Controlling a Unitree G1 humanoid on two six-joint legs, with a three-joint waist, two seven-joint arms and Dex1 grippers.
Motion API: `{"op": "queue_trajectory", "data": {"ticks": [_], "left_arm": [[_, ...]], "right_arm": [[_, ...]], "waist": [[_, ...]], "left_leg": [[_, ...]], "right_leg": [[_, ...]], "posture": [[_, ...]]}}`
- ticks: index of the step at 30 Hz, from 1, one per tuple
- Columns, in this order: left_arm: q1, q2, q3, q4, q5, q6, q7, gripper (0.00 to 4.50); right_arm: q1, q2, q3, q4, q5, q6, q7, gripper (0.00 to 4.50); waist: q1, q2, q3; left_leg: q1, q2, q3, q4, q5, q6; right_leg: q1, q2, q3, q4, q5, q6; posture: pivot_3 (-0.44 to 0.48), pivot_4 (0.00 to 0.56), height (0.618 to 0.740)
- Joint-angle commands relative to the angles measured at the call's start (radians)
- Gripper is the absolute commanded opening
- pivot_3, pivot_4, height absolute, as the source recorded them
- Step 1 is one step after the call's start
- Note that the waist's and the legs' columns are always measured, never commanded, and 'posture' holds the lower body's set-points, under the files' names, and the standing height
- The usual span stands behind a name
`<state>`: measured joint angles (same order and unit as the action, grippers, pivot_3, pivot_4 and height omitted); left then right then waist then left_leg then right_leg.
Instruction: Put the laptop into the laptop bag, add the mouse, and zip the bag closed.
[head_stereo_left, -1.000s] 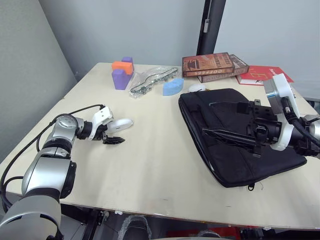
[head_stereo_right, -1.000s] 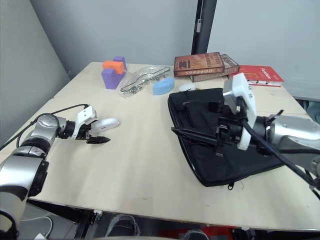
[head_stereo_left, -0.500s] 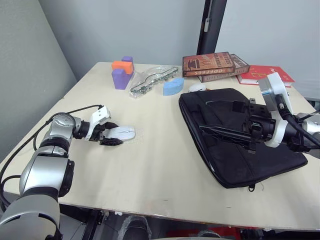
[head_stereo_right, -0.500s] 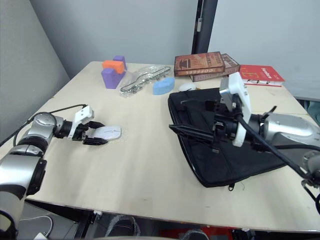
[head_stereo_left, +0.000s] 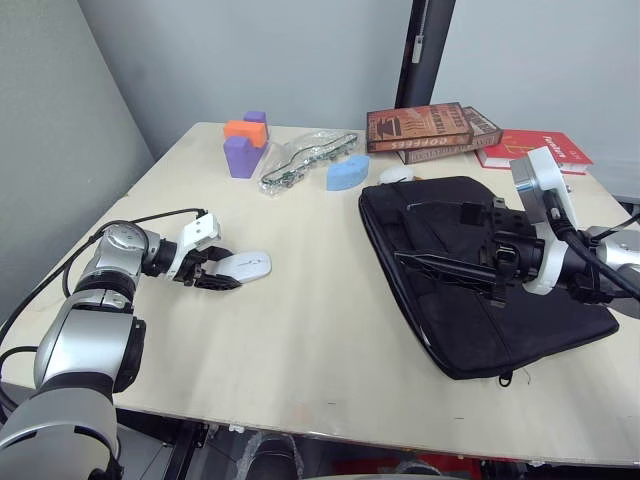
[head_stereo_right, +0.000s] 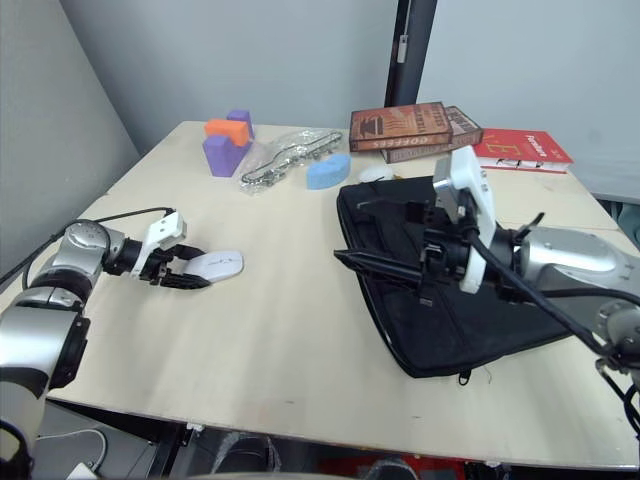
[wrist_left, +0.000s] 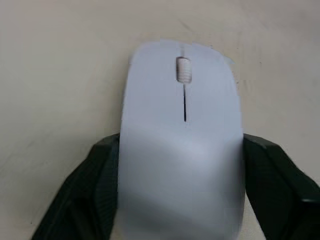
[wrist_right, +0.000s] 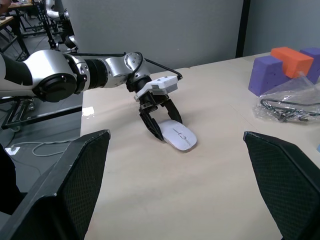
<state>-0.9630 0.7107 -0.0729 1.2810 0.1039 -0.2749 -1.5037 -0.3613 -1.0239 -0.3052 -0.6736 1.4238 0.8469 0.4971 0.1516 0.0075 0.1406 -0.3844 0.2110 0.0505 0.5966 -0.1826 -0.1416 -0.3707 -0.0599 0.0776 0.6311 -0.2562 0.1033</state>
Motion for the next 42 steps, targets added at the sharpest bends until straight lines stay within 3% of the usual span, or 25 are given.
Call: {"op": "queue_trajectory", "data": {"ticks": [1, 7, 12, 19, 25, 33, 42], "left_arm": [[-0.016, 0.028, -0.005, -0.016, 0.013, -0.012, -0.009, 2.85], [-0.037, 0.049, 0.018, -0.028, 0.000, -0.004, 0.006, 2.85], [-0.061, 0.032, 0.066, -0.118, -0.109, 0.063, -0.096, 2.85], [0.102, 0.109, -0.107, -0.625, -0.396, 0.289, -0.111, 2.85], [0.149, 0.164, -0.125, -0.836, -0.441, 0.386, -0.111, 2.85], [0.157, 0.195, -0.142, -0.887, -0.469, 0.451, -0.111, 2.85], [0.156, 0.192, -0.147, -0.897, -0.476, 0.462, -0.111, 2.85]], "right_arm": [[-0.016, 0.006, -0.010, -0.002, -0.007, -0.021, 0.001, 4.50], [-0.018, 0.014, -0.003, -0.004, -0.020, -0.018, 0.004, 4.50], [-0.009, 0.006, 0.041, 0.011, -0.101, 0.010, -0.020, 4.50], [-0.173, 0.139, 0.288, 0.091, -0.319, 0.134, -0.295, 4.50], [-0.258, 0.326, 0.483, 0.165, -0.554, 0.281, -0.521, 4.50], [-0.241, 0.506, 0.557, 0.200, -0.762, 0.368, -0.627, 4.50], [-0.247, 0.477, 0.723, 0.223, -1.047, 0.353, -0.612, 4.50]], "waist": [[0.000, 0.000, 0.000], [-0.002, 0.000, 0.000], [0.003, 0.000, 0.000], [-0.014, 0.000, 0.000], [-0.017, 0.000, 0.000], [-0.007, 0.000, 0.000], [-0.005, 0.000, 0.000]], "left_leg": [[0.000, 0.000, 0.000, 0.000, 0.000, 0.000], [0.000, 0.000, 0.000, 0.000, 0.000, 0.000], [0.000, 0.000, 0.000, 0.000, 0.000, 0.000], [0.000, 0.000, 0.001, -0.002, -0.002, -0.007], [0.000, 0.002, 0.001, -0.006, -0.001, -0.009], [0.000, 0.002, 0.001, -0.007, -0.002, -0.011], [0.000, 0.002, 0.001, -0.007, -0.004, -0.016]], "right_leg": [[0.000, 0.000, 0.000, 0.000, 0.000, 0.000], [0.000, 0.000, 0.000, 0.000, 0.000, 0.000], [0.000, 0.000, 0.000, 0.000, 0.000, 0.000], [-0.001, 0.001, 0.001, 0.001, 0.000, 0.000], [-0.004, 0.002, 0.000, 0.000, -0.001, -0.001], [-0.005, 0.002, -0.001, 0.000, -0.001, -0.001], [-0.006, 0.002, -0.001, 0.002, -0.001, -0.001]], "posture": [[0.000, 0.150, 0.740], [0.000, 0.150, 0.740], [0.000, 0.150, 0.740], [0.000, 0.150, 0.740], [0.000, 0.150, 0.740], [0.000, 0.150, 0.740], [0.000, 0.150, 0.740]]}}
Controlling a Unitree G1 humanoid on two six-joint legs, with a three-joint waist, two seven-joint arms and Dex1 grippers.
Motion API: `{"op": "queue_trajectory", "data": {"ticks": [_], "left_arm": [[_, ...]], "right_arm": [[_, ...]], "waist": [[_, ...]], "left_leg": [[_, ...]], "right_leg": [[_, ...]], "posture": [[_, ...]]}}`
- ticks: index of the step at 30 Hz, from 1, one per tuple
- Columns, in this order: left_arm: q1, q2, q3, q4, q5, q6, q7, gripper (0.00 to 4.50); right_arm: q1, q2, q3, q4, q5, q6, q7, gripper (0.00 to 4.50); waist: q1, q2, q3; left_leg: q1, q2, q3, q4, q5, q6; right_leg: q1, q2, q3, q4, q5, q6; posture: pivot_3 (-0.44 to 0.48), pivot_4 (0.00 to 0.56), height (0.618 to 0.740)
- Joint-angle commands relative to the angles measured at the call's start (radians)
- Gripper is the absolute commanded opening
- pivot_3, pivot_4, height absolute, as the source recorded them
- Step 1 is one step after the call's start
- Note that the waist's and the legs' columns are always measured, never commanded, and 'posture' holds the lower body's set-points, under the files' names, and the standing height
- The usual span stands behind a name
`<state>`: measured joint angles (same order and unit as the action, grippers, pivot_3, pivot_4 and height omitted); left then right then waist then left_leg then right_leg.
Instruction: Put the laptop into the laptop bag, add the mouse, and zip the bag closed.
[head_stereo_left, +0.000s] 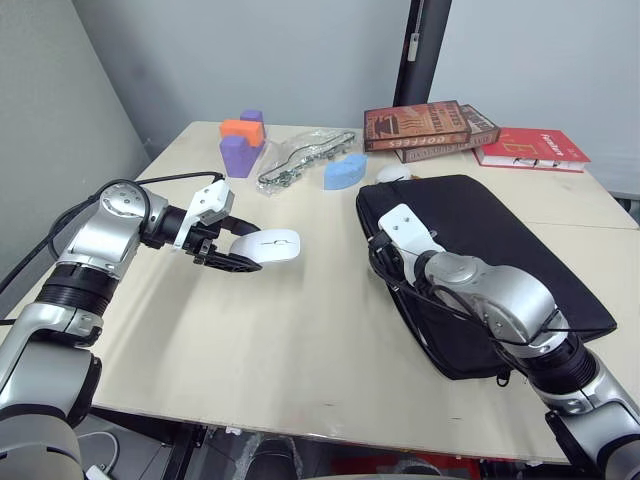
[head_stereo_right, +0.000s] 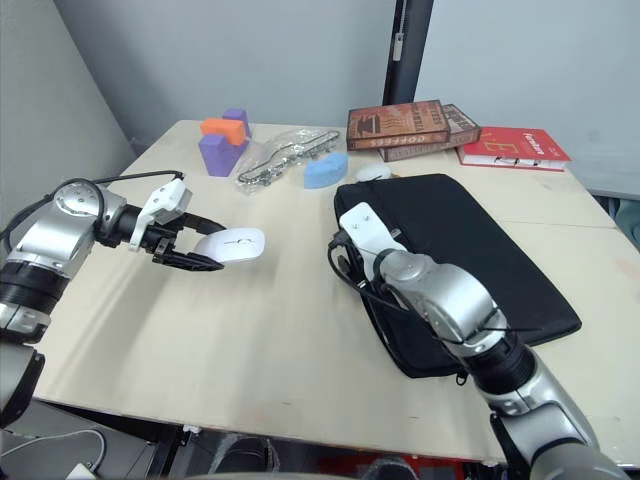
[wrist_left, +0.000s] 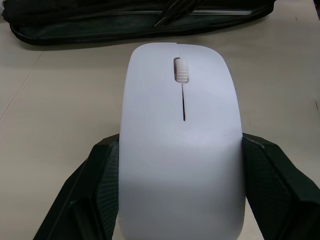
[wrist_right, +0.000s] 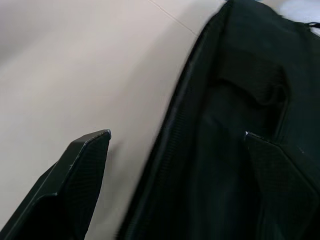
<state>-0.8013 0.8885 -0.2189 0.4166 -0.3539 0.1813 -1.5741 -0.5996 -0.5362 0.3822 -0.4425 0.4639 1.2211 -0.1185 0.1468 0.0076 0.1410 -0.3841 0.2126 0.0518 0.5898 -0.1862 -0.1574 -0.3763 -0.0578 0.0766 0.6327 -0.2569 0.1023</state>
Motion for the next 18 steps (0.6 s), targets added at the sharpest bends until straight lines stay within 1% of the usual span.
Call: {"op": "queue_trajectory", "data": {"ticks": [1, 5, 8, 11, 12, 15, 16, 17, 18], "left_arm": [[-0.003, 0.014, 0.000, -0.035, -0.019, 0.006, -0.040, 2.85], [0.011, 0.013, 0.008, -0.057, -0.028, 0.015, -0.040, 2.85], [0.015, 0.006, 0.018, -0.074, -0.031, 0.025, -0.040, 2.85], [0.016, -0.003, 0.023, -0.082, -0.026, 0.032, -0.040, 2.85], [0.016, -0.007, 0.024, -0.082, -0.023, 0.032, -0.040, 2.85], [0.013, -0.026, 0.031, -0.088, -0.022, 0.038, -0.040, 2.85], [0.012, -0.034, 0.032, -0.093, -0.027, 0.044, -0.040, 2.85], [0.011, -0.041, 0.033, -0.098, -0.030, 0.048, -0.040, 2.85], [0.011, -0.051, 0.033, -0.101, -0.028, 0.048, -0.038, 2.85]], "right_arm": [[-0.006, -0.017, 0.049, -0.003, -0.115, -0.025, 0.008, 4.50], [0.016, -0.018, 0.060, 0.015, -0.190, -0.033, 0.030, 4.50], [0.042, -0.003, 0.043, 0.024, -0.229, -0.042, 0.048, 3.71], [0.055, 0.020, 0.006, 0.014, -0.247, -0.051, 0.073, 2.66], [0.056, 0.022, 0.005, 0.012, -0.255, -0.050, 0.081, 2.38], [0.059, 0.010, 0.022, 0.003, -0.281, -0.046, 0.112, 1.32], [0.062, 0.016, 0.016, 0.001, -0.284, -0.044, 0.118, 1.08], [0.063, 0.020, 0.012, -0.001, -0.291, -0.044, 0.124, 0.65], [0.061, 0.025, 0.005, -0.002, -0.297, -0.041, 0.128, 0.31]], "waist": [[0.000, 0.000, 0.000], [0.002, 0.000, 0.000], [0.001, 0.000, 0.000], [0.001, 0.000, 0.000], [0.000, 0.000, 0.000], [0.001, 0.000, 0.000], [0.002, 0.000, 0.000], [0.002, 0.000, 0.000], [0.002, 0.000, 0.000]], "left_leg": [[0.000, 0.000, 0.000, 0.000, 0.000, 0.000], [0.000, 0.000, 0.000, 0.000, 0.000, 0.000], [0.000, 0.000, 0.000, 0.000, 0.000, 0.000], [0.000, 0.000, 0.000, 0.001, 0.000, 0.000], [0.000, 0.000, 0.000, 0.001, 0.000, 0.000], [0.000, 0.000, 0.000, 0.001, 0.000, 0.000], [0.001, 0.000, 0.000, 0.001, 0.000, 0.000], [0.001, 0.000, 0.000, 0.001, 0.001, 0.000], [0.001, 0.000, 0.000, 0.002, 0.001, -0.001]], "right_leg": [[0.000, 0.000, 0.000, 0.000, 0.000, 0.000], [0.000, 0.000, 0.000, 0.000, 0.000, 0.000], [0.000, 0.000, 0.000, 0.000, 0.000, 0.000], [0.000, 0.000, 0.000, 0.001, 0.000, 0.000], [0.000, 0.000, 0.000, 0.001, 0.000, 0.000], [0.000, 0.000, 0.000, 0.002, 0.000, 0.000], [0.000, 0.000, 0.000, 0.003, 0.000, 0.000], [0.000, 0.000, 0.000, 0.003, 0.000, 0.000], [0.000, 0.000, 0.000, 0.004, 0.000, 0.000]], "posture": [[0.000, 0.150, 0.740], [0.000, 0.150, 0.740], [0.000, 0.150, 0.740], [0.000, 0.150, 0.740], [0.000, 0.150, 0.740], [0.000, 0.150, 0.740], [0.000, 0.150, 0.740], [0.000, 0.150, 0.740], [0.000, 0.150, 0.740]]}}
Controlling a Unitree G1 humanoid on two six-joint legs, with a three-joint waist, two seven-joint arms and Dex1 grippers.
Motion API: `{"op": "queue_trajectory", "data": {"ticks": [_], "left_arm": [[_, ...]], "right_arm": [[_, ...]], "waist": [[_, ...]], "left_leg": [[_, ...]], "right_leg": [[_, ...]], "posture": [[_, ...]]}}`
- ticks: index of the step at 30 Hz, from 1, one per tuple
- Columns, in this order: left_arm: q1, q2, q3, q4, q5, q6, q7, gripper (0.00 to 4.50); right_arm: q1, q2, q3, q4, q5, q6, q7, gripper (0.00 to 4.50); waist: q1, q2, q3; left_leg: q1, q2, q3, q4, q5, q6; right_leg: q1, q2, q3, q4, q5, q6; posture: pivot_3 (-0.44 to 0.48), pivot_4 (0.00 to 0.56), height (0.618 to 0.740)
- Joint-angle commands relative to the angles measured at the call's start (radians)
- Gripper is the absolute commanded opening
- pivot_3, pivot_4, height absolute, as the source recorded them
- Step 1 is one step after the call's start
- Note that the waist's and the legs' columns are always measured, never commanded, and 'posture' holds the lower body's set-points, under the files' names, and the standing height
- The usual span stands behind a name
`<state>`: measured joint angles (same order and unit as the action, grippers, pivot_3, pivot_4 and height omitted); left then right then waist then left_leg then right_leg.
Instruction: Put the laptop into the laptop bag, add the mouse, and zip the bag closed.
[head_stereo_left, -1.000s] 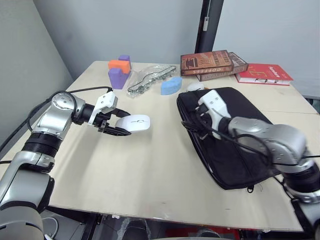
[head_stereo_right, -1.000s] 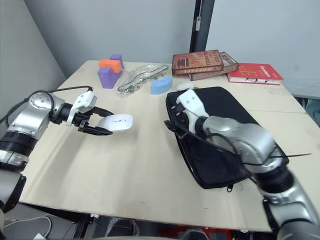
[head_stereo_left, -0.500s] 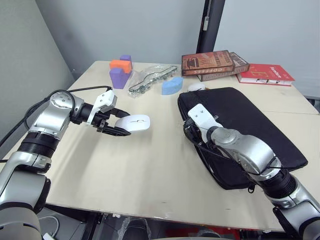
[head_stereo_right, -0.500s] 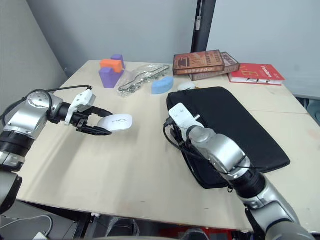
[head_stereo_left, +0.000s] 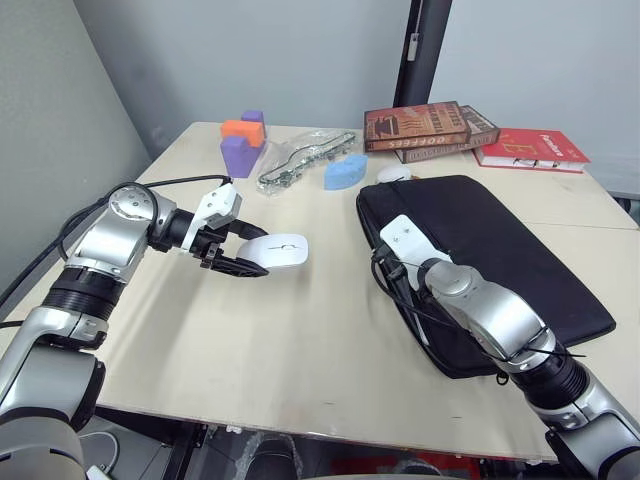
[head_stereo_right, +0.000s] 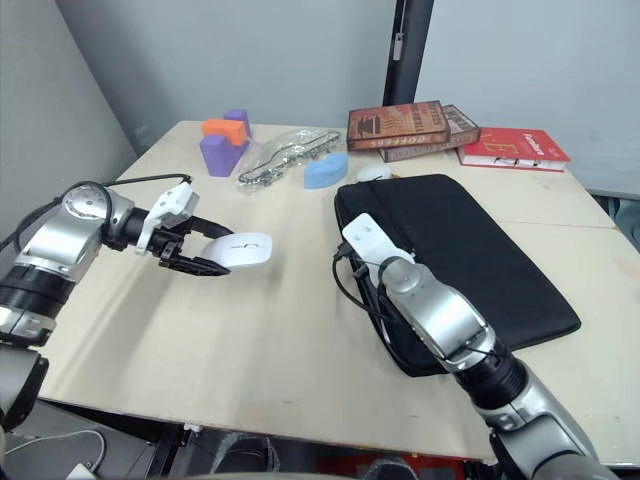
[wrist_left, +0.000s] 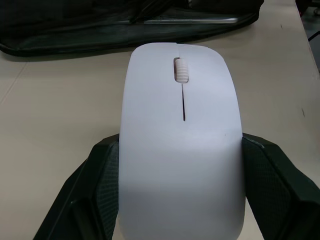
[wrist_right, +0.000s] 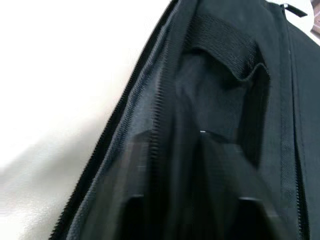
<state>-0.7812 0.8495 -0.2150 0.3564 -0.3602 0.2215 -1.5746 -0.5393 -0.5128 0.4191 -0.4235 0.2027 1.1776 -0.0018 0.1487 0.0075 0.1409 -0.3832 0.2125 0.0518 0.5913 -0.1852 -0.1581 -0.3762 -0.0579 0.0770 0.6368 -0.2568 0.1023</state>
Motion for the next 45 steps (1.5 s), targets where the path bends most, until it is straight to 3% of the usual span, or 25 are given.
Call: {"op": "queue_trajectory", "data": {"ticks": [1, 9, 13, 18, 22, 25, 28, 35, 45], "left_arm": [[-0.008, -0.021, 0.028, -0.043, -0.018, 0.005, -0.036, 2.85], [-0.012, -0.128, 0.002, -0.023, 0.034, -0.041, 0.019, 2.85], [-0.032, -0.237, -0.014, 0.009, 0.073, -0.033, 0.100, 2.85], [-0.045, -0.383, -0.004, 0.075, 0.074, 0.007, 0.183, 2.85], [-0.087, -0.480, 0.001, 0.190, 0.121, -0.009, 0.287, 2.85], [-0.161, -0.601, -0.007, 0.325, 0.167, -0.032, 0.414, 2.85], [-0.195, -0.660, -0.019, 0.401, 0.206, -0.065, 0.456, 2.85], [-0.232, -0.745, 0.004, 0.501, 0.236, -0.084, 0.539, 2.85], [-0.237, -0.815, 0.034, 0.516, 0.230, -0.108, 0.569, 2.85]], "right_arm": [[-0.002, 0.005, -0.039, -0.024, -0.044, 0.004, 0.012, 0.01], [-0.109, 0.135, -0.286, -0.113, 0.014, 0.103, 0.052, 0.01], [-0.234, 0.142, -0.431, -0.191, 0.082, 0.197, 0.122, 0.01], [-0.326, 0.128, -0.519, -0.281, 0.166, 0.332, 0.210, 0.01], [-0.369, 0.123, -0.564, -0.296, 0.188, 0.398, 0.236, 0.01], [-0.377, 0.118, -0.577, -0.292, 0.184, 0.419, 0.235, 0.01], [-0.357, 0.114, -0.567, -0.292, 0.174, 0.419, 0.226, 0.01], [-0.318, 0.132, -0.565, -0.291, 0.158, 0.410, 0.196, 0.01], [-0.297, 0.140, -0.565, -0.288, 0.149, 0.401, 0.186, 0.01]], "waist": [[0.000, 0.000, 0.000], [-0.003, 0.000, 0.000], [-0.003, 0.000, 0.000], [-0.004, 0.000, 0.000], [-0.001, 0.001, 0.000], [0.011, 0.000, 0.000], [0.018, 0.000, 0.001], [0.016, 0.000, 0.001], [0.027, 0.000, 0.001]], "left_leg": [[0.000, 0.000, 0.000, 0.000, 0.000, 0.000], [0.000, 0.000, 0.000, 0.002, 0.004, -0.001], [0.000, 0.000, 0.000, 0.001, 0.005, 0.000], [-0.001, -0.001, 0.000, 0.000, 0.008, 0.004], [-0.002, 0.000, 0.000, -0.001, 0.010, 0.008], [-0.002, 0.000, 0.000, -0.001, 0.010, 0.007], [-0.002, -0.001, 0.000, 0.001, 0.010, 0.007], [-0.002, -0.001, 0.001, 0.000, 0.011, 0.008], [-0.002, -0.001, 0.001, 0.001, 0.010, 0.008]], "right_leg": [[0.000, 0.000, 0.000, 0.001, 0.000, 0.000], [-0.004, 0.000, 0.001, 0.008, 0.000, 0.000], [-0.004, 0.000, 0.002, 0.010, 0.000, 0.000], [-0.005, 0.001, 0.002, 0.009, 0.000, -0.001], [-0.005, 0.001, 0.002, 0.007, 0.000, -0.001], [-0.005, 0.000, 0.002, 0.008, 0.000, 0.000], [-0.005, 0.000, 0.002, 0.008, 0.001, 0.000], [-0.005, 0.000, 0.003, 0.008, 0.001, 0.000], [-0.005, 0.000, 0.003, 0.008, 0.001, 0.000]], "posture": [[0.000, 0.150, 0.740], [0.000, 0.150, 0.740], [0.000, 0.150, 0.740], [0.000, 0.150, 0.740], [0.000, 0.150, 0.740], [0.000, 0.150, 0.740], [0.000, 0.150, 0.740], [0.000, 0.150, 0.740], [0.000, 0.150, 0.740]]}}
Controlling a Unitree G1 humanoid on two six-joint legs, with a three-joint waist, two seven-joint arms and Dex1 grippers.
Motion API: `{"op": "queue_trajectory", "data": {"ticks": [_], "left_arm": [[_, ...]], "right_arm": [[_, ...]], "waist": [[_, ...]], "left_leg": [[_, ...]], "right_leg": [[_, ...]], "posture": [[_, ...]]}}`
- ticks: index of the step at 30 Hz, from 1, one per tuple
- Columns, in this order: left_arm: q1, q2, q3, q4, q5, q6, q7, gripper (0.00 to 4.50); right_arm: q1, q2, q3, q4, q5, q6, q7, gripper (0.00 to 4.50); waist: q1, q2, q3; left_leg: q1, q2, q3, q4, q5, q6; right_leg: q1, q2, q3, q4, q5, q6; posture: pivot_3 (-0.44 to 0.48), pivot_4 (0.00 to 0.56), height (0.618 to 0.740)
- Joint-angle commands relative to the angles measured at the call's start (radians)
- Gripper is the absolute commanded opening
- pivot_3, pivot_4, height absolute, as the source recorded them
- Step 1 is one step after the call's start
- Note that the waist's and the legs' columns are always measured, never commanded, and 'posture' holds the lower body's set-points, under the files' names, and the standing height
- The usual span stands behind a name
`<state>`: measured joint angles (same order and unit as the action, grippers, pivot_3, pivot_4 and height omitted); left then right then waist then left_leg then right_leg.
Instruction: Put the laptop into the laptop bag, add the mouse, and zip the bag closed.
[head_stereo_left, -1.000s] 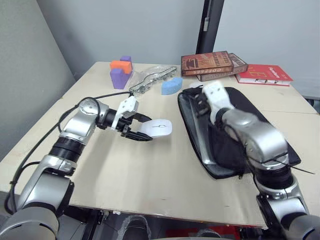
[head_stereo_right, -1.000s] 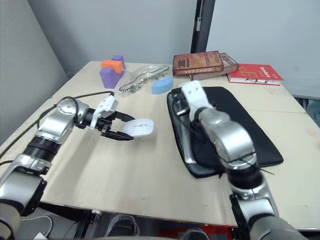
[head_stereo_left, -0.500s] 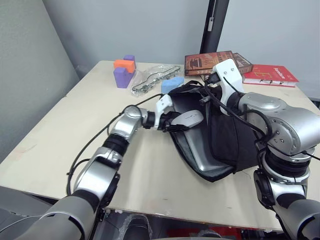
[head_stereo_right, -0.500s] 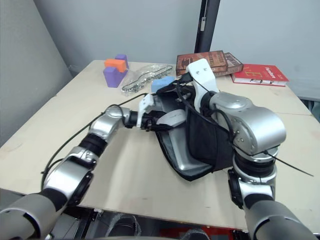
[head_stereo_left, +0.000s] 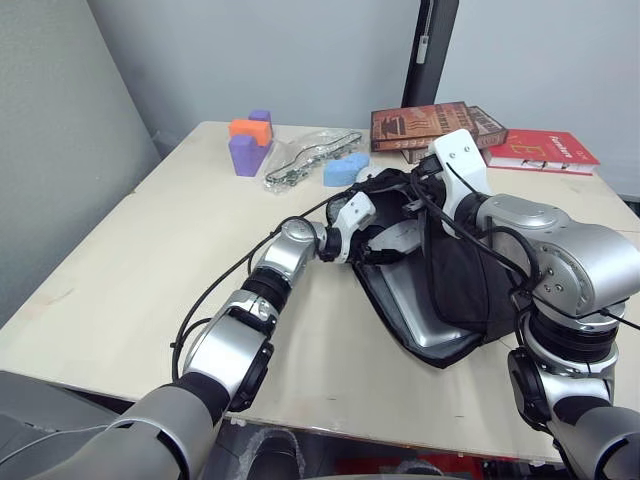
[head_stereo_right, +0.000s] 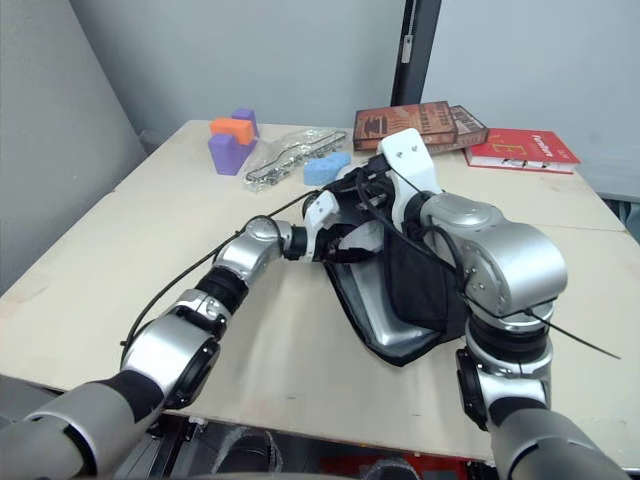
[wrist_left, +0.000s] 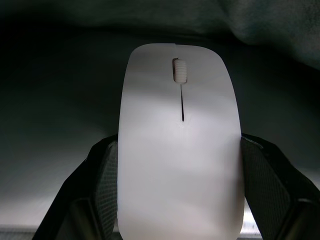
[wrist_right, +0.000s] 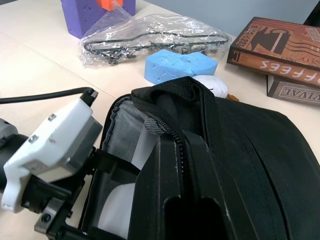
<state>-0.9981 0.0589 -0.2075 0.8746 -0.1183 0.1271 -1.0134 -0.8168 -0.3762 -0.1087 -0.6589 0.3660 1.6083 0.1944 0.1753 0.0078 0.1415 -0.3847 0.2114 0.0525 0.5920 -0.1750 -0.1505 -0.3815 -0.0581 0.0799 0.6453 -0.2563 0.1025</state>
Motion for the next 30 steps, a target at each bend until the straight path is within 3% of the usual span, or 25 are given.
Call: {"op": "queue_trajectory", "data": {"ticks": [1, 24, 26, 28, 30], "left_arm": [[-0.014, -0.031, 0.032, -0.007, -0.015, -0.017, 0.007, 2.85], [0.016, -0.092, 0.044, -0.024, 0.000, -0.049, 0.027, 2.85], [0.023, -0.089, 0.047, -0.031, -0.005, -0.032, 0.019, 3.87], [0.029, -0.087, 0.055, -0.041, -0.012, -0.025, 0.020, 4.48], [0.038, -0.085, 0.064, -0.066, -0.026, -0.017, 0.010, 4.48]], "right_arm": [[-0.017, 0.002, -0.037, -0.050, -0.016, -0.030, -0.011, 0.01], [0.023, 0.019, -0.039, -0.022, -0.021, -0.041, -0.016, 0.01], [0.025, 0.019, -0.040, -0.022, -0.021, -0.042, -0.016, 0.00], [0.027, 0.021, -0.041, -0.024, -0.021, -0.042, -0.017, 0.00], [0.028, 0.021, -0.042, -0.024, -0.022, -0.043, -0.018, 0.00]], "waist": [[0.000, 0.000, 0.000], [0.003, 0.000, 0.000], [0.003, 0.000, 0.000], [0.003, 0.000, 0.000], [0.004, 0.000, 0.000]], "left_leg": [[0.000, 0.000, 0.000, 0.000, 0.000, 0.000], [0.000, 0.000, 0.000, 0.000, 0.000, 0.000], [0.000, 0.000, 0.000, 0.000, 0.000, 0.000], [0.000, 0.000, 0.000, 0.000, 0.000, 0.000], [0.000, 0.000, 0.000, 0.000, 0.000, 0.000]], "right_leg": [[0.000, 0.000, 0.000, 0.000, 0.000, 0.000], [0.000, 0.000, 0.000, 0.000, 0.000, 0.000], [0.000, 0.000, 0.000, 0.000, 0.000, 0.000], [0.000, 0.000, 0.000, 0.000, 0.000, 0.000], [0.000, 0.000, 0.000, 0.000, 0.000, 0.000]], "posture": [[0.000, 0.150, 0.740], [0.000, 0.150, 0.740], [0.000, 0.150, 0.740], [0.000, 0.150, 0.740], [0.000, 0.150, 0.740]]}}
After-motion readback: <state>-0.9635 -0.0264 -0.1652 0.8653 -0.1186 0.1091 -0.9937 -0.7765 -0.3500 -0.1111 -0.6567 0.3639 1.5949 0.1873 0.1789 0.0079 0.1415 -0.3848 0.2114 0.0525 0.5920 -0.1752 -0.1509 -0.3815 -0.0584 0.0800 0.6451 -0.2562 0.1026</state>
